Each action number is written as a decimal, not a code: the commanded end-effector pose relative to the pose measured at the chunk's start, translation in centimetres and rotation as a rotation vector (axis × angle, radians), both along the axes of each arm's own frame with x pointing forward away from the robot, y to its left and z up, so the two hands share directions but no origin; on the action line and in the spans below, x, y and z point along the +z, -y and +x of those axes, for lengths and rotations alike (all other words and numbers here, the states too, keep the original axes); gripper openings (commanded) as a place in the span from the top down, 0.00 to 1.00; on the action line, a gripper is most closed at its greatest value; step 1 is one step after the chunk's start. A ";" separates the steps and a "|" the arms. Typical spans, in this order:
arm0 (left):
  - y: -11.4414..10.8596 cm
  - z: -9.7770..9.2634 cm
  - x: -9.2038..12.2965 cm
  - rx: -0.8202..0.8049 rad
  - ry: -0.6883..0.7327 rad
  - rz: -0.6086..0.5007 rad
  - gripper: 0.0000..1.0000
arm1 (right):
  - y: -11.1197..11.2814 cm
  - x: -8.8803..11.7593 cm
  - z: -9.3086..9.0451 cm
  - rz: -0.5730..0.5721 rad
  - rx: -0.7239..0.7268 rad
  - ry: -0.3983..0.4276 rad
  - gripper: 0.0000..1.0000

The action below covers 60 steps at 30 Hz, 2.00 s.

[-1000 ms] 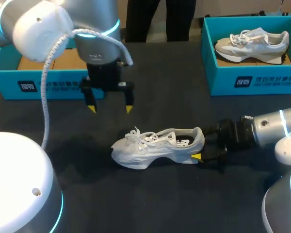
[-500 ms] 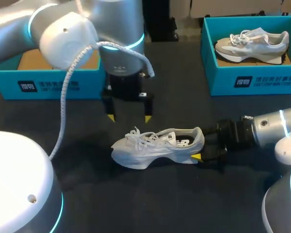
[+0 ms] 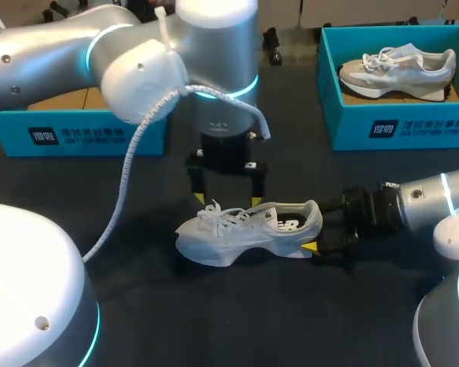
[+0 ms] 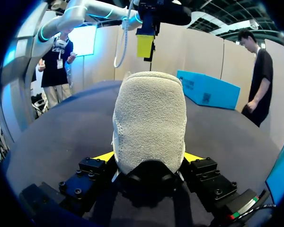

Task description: Take the shoe out of the shoebox, open the shoe tongue, remove and reinsert the insole, then place the shoe into the shoebox

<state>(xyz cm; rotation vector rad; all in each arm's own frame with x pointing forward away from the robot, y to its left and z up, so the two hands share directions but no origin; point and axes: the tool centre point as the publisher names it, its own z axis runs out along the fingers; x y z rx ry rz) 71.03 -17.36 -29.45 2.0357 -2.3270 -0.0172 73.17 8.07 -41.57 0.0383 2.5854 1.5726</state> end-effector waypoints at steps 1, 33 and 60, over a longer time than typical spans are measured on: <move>1.8 -0.1 -1.0 -0.014 0.003 0.018 0.00 | -0.3 0.0 0.0 -0.005 -0.003 0.000 1.00; 6.1 0.5 -5.4 -0.038 0.018 0.105 0.00 | -0.3 0.0 0.0 -0.005 -0.003 0.000 1.00; 3.0 0.6 -7.1 0.002 0.101 0.226 0.00 | -0.3 0.0 0.0 -0.005 -0.003 0.000 1.00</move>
